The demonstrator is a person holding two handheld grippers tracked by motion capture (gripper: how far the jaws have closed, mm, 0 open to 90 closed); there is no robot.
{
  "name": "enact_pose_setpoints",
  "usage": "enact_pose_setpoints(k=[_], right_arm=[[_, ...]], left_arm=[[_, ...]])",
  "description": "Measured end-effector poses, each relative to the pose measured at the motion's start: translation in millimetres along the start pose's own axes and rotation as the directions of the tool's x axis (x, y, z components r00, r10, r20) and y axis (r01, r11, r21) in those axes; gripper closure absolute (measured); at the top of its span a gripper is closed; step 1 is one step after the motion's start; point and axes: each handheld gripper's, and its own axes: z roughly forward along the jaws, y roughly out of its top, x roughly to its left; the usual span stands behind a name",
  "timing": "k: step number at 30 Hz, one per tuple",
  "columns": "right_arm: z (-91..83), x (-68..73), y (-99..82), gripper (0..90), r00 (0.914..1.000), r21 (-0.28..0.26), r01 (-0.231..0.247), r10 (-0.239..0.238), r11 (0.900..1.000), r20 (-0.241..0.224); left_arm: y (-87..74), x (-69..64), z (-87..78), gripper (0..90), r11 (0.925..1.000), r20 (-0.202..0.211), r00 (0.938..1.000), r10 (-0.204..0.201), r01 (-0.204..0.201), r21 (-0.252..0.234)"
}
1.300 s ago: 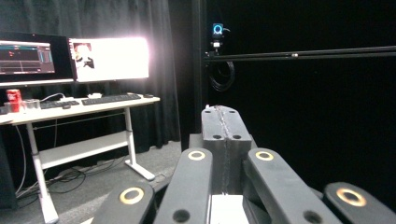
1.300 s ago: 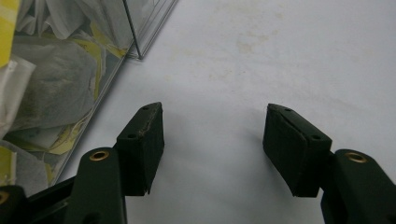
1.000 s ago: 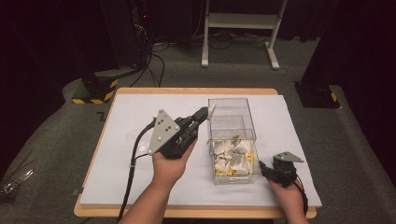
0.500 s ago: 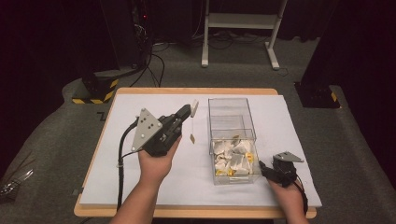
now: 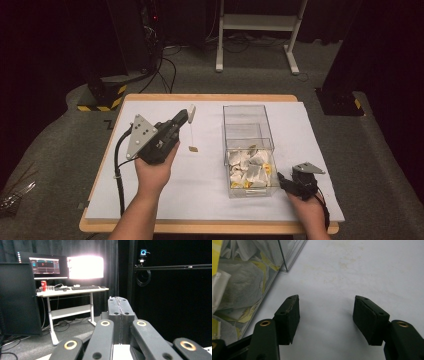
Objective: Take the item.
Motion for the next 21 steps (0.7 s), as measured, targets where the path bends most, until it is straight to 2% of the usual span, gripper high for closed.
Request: enact_pose_setpoints(k=[21], right_arm=[[-0.1,0.1,0.1,38.5,1.0000,0.002,0.001,-0.001,1.0000,0.001]], left_arm=[[0.3,40.5,-18.2,90.0,1.0000,-0.095,0.9954,-0.002,0.002,0.005]])
